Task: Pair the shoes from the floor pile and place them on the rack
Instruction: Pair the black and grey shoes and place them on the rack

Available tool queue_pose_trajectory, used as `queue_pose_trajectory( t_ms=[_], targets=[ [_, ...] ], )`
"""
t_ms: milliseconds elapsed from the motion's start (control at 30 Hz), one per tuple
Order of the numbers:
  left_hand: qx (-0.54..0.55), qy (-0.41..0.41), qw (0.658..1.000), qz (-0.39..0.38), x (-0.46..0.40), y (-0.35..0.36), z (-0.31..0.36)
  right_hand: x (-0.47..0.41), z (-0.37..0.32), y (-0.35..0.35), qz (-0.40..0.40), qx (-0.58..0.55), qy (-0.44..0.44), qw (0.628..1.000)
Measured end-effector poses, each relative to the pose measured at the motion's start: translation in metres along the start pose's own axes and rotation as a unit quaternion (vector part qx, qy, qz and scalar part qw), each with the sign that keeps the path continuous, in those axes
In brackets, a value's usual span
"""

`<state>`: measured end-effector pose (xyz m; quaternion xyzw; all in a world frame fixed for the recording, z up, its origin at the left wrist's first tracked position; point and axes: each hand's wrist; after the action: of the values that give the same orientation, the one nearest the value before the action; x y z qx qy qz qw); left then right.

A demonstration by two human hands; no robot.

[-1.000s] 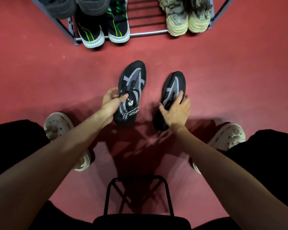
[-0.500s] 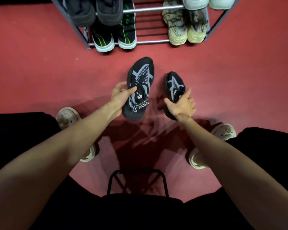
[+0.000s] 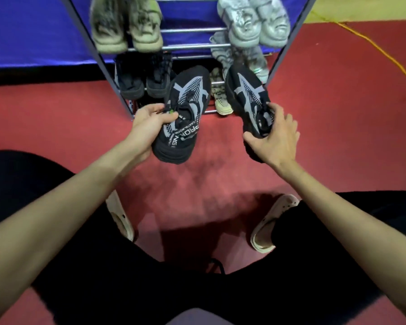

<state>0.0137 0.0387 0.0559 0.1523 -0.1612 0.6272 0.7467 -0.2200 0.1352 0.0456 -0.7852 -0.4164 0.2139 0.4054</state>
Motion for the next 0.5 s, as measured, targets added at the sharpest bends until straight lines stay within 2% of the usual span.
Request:
queue_pose_trajectory(
  t_ms=[300,500],
  targets=[
    [0.021,0.140,0.990,-0.018,0.017,0.021,0.106,-0.031,-0.062,-0.077,0.122,-0.098,-0.056,0.986],
    [0.042,0.179,0.983,-0.016,0.012,0.036,0.157,-0.059,-0.090,-0.111,0.158,-0.109,-0.083,0.978]
  ],
)
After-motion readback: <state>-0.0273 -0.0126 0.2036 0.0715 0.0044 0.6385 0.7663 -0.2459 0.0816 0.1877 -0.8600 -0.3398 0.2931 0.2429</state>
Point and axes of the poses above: each hand's wrist, its own x-axis away from the middle knuckle, its own y-axis out of the palm, z = x × y, and after that the axes turned 3 degrees about -x, right-handed
